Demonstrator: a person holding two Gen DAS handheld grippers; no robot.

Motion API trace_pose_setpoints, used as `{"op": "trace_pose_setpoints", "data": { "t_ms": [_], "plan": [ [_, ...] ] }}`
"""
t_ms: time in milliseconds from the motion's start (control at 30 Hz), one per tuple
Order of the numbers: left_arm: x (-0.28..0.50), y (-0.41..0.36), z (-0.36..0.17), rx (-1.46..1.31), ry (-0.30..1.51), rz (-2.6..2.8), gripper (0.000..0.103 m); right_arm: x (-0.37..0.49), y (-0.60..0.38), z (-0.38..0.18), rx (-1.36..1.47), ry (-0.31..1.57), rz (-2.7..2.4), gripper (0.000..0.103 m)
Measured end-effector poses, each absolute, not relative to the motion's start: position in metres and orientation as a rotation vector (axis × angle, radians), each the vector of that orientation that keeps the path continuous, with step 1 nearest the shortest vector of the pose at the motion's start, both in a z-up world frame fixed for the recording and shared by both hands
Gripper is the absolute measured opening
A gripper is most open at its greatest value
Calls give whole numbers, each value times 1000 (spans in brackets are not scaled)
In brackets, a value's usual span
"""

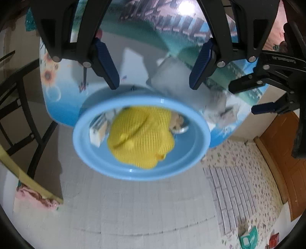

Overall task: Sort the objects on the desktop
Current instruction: 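Withdraw both open tools from the basin back over the table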

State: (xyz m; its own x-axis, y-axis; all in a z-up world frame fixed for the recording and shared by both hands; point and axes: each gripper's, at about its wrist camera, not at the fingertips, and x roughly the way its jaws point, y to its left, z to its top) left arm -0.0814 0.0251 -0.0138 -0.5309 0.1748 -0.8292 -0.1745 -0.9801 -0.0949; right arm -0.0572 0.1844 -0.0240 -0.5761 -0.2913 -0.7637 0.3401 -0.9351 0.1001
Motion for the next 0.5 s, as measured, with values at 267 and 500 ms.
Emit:
{"op": "trace_pose_setpoints", "data": {
  "t_ms": [267, 500],
  "plan": [
    [-69, 25, -19, -1431, 26, 2577, 102, -43, 174, -38, 1285, 167, -2461, 76],
    [-64, 23, -17, -1426, 22, 2578, 102, -32, 165, -39, 1285, 212, -2426, 76]
  ]
}}
